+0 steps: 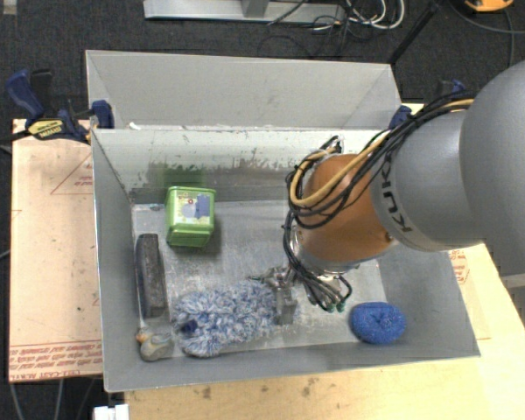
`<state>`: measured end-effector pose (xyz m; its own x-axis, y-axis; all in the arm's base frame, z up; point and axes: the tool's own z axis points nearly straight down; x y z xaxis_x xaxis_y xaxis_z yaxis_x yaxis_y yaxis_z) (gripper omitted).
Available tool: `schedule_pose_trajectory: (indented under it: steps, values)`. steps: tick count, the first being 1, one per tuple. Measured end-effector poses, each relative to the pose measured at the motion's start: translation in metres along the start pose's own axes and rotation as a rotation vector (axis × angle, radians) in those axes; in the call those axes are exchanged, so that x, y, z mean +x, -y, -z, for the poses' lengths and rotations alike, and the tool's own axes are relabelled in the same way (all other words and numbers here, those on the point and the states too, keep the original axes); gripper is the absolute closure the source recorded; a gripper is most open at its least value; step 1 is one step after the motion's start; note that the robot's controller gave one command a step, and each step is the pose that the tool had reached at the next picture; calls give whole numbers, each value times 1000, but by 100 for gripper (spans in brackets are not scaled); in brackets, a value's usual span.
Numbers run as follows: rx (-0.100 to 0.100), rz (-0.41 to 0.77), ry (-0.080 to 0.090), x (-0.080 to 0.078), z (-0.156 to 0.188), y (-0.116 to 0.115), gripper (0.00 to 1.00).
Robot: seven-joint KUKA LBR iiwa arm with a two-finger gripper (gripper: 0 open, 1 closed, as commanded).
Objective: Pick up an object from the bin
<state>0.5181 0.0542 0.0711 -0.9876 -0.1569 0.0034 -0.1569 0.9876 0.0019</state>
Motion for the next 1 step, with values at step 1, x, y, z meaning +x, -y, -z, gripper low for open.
schedule_pose_trajectory:
  steps: [1]
  values:
    - [1, 4, 5, 11, 107, -7, 100]
